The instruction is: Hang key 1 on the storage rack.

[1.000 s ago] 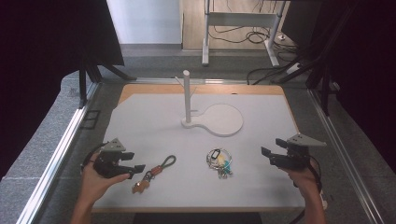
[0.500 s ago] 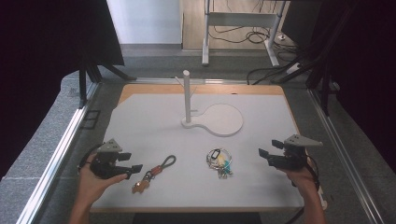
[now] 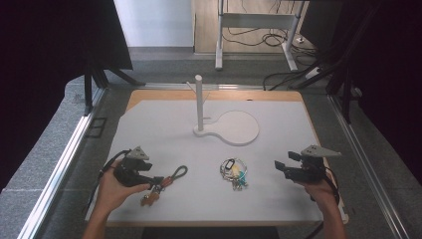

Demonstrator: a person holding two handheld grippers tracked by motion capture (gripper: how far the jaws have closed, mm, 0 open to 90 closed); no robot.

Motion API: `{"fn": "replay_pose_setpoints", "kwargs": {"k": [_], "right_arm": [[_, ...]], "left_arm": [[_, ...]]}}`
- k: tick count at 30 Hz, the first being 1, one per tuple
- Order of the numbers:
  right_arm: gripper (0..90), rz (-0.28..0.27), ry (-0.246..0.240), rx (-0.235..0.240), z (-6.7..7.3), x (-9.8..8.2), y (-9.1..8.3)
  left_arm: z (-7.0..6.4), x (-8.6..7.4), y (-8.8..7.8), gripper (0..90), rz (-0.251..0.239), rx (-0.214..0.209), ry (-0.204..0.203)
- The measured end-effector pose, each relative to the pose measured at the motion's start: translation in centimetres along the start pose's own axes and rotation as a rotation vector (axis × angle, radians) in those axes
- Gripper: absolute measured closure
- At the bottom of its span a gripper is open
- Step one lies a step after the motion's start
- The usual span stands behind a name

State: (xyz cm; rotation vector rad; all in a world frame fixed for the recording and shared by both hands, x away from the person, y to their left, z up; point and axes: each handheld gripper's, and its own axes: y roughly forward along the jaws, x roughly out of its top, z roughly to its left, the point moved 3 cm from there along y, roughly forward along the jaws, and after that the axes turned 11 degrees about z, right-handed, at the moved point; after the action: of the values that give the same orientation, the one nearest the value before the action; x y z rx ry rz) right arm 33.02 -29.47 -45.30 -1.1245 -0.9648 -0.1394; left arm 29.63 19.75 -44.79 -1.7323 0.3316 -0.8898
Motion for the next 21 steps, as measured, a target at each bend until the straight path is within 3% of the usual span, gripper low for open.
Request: {"fn": "replay_pose_setpoints", "kwargs": {"k": [7,21], "right_arm": [[30.2,0.016,-0.01,0.002,0.3,-0.1,0.1],[30.6,0.027,-0.008,0.001,0.0,0.2,0.4]], "left_arm": [[-0.5,1.3,1.0,34.4,0.079,-0.002,0.055],[-0.4,2.2,3.1,41.8,0.171,-0.011,0.062]]}}
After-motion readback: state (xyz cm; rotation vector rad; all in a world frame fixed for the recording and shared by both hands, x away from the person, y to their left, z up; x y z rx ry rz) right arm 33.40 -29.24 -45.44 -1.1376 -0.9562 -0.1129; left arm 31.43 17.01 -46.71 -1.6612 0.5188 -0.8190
